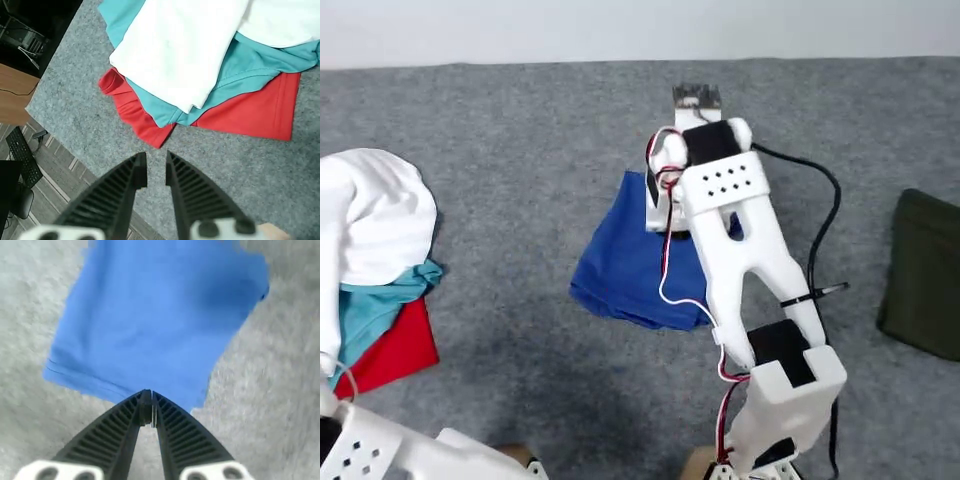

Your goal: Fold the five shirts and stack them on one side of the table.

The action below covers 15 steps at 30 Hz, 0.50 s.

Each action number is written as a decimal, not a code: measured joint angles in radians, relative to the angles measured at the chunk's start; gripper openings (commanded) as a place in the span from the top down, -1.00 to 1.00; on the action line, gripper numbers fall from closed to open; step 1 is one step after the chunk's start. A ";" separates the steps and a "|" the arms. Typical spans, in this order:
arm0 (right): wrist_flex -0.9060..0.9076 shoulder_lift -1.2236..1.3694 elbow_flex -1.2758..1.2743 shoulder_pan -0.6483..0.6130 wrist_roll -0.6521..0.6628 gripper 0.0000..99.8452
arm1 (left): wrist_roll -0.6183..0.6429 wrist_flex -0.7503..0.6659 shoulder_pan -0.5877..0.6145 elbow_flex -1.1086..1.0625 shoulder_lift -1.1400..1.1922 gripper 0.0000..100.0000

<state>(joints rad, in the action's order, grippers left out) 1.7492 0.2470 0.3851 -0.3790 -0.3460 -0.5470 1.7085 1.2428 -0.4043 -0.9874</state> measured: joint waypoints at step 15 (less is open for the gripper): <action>-0.206 0.000 -0.247 0.087 -0.054 0.36 | 0.000 0.000 0.000 0.000 0.000 0.85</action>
<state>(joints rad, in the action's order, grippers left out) 1.5436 0.2470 0.1381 -0.2915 -0.3997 -0.5470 1.7085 1.2428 -0.4043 -0.9874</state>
